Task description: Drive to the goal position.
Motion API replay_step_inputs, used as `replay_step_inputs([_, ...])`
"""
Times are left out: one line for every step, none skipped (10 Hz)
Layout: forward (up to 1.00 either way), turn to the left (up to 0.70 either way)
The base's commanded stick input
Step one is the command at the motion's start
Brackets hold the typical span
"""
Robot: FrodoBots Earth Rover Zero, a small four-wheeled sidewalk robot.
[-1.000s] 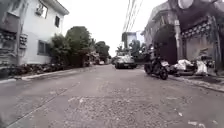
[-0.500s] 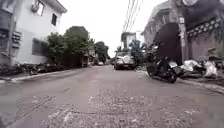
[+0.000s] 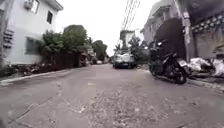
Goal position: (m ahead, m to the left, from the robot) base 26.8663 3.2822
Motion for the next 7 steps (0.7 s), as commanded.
replay_step_inputs([1.00, 0.00])
replay_step_inputs([1.00, 0.00])
replay_step_inputs([1.00, 0.00])
replay_step_inputs([1.00, 0.00])
replay_step_inputs([1.00, 0.00])
replay_step_inputs([1.00, 0.00])
replay_step_inputs([1.00, 0.00])
